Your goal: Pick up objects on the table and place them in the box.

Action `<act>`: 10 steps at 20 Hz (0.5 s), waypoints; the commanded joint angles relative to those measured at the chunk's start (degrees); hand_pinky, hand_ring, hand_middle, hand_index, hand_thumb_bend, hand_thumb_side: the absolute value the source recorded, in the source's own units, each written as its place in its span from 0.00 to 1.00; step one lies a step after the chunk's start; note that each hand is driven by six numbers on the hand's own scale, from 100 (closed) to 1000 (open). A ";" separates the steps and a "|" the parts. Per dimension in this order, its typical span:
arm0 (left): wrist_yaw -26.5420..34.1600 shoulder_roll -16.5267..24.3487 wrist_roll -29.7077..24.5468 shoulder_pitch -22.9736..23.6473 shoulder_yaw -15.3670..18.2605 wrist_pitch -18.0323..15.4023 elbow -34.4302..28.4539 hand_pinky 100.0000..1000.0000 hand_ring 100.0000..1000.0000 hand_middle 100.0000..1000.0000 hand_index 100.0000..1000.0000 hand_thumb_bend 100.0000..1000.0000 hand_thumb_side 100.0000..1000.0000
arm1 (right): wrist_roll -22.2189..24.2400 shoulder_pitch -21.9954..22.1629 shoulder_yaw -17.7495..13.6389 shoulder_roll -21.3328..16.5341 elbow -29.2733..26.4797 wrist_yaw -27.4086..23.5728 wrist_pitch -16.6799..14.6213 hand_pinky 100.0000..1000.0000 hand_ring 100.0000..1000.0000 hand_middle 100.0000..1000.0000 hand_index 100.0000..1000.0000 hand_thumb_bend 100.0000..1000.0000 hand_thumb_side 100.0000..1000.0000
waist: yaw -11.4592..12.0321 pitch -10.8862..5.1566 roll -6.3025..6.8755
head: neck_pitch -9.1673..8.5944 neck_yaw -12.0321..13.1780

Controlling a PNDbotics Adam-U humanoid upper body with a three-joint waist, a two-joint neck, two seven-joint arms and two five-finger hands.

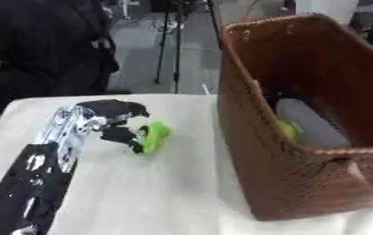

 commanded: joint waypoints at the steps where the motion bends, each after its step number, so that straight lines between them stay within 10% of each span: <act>1: 0.16 2.19 -7.53 -1.28 0.63 -7.74 0.43 1.00 0.99 1.00 1.00 0.00 1.00 | -5.29 -0.29 -0.13 -0.54 -0.69 -0.30 -5.71 0.77 0.70 0.65 0.72 0.00 0.88 | -0.08 -0.96 -0.32 | 0.18 0.40; 10: 1.36 1.88 -7.53 -1.38 0.29 -9.25 2.43 1.00 1.00 1.00 1.00 0.00 1.00 | -5.29 -0.34 -0.11 -0.38 -0.69 -0.28 -5.80 0.77 0.70 0.65 0.71 0.00 0.88 | -0.18 -0.84 -0.38 | 0.23 0.49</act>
